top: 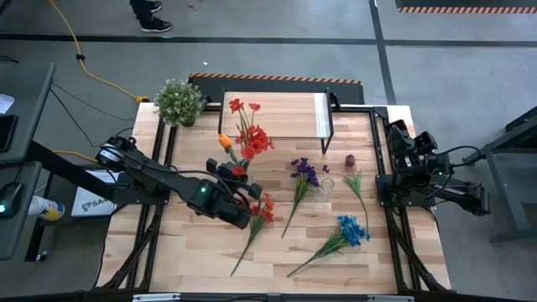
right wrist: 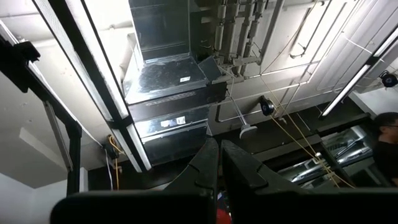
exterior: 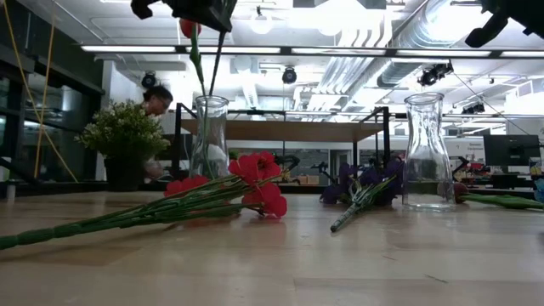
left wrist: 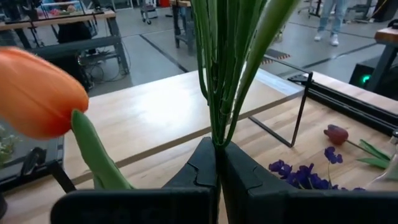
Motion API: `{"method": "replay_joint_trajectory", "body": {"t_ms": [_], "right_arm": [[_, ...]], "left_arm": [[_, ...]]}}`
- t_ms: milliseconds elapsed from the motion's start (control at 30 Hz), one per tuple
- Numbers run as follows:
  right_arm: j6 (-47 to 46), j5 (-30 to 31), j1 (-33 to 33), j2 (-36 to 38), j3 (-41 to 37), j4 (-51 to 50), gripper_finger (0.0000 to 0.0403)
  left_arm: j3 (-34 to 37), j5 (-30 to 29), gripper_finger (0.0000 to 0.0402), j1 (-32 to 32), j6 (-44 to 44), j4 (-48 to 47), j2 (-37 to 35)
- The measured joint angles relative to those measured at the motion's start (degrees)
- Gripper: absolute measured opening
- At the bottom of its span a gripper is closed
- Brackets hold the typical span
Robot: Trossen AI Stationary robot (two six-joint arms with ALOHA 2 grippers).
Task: Pick and place flowers into a vace then onto a shelf
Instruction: Put the left orange flowers into the left transparent vase
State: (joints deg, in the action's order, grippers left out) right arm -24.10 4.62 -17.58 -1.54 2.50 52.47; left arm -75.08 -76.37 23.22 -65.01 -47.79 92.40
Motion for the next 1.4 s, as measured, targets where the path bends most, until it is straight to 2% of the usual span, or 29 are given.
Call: {"method": "replay_joint_trajectory", "body": {"t_ms": [733,800,1067,1400], "right_arm": [[-0.1,1.2,0.0,0.0,0.0,0.0,0.0012],[-0.1,1.2,0.0,0.0,0.0,0.0,0.0012],[-1.4,1.2,0.0,0.0,0.0,0.0,0.0012],[-1.4,1.0,0.0,0.0,0.0,0.0,0.0012]], "left_arm": [[9.3,-0.5,0.0037,0.0,-0.1,12.4,0.0],[9.5,0.3,0.0040,0.0,-0.1,12.5,0.0],[9.6,4.2,0.0106,-1.6,0.3,13.6,0.0],[9.6,12.4,0.0113,-1.8,1.6,13.4,0.0]]}}
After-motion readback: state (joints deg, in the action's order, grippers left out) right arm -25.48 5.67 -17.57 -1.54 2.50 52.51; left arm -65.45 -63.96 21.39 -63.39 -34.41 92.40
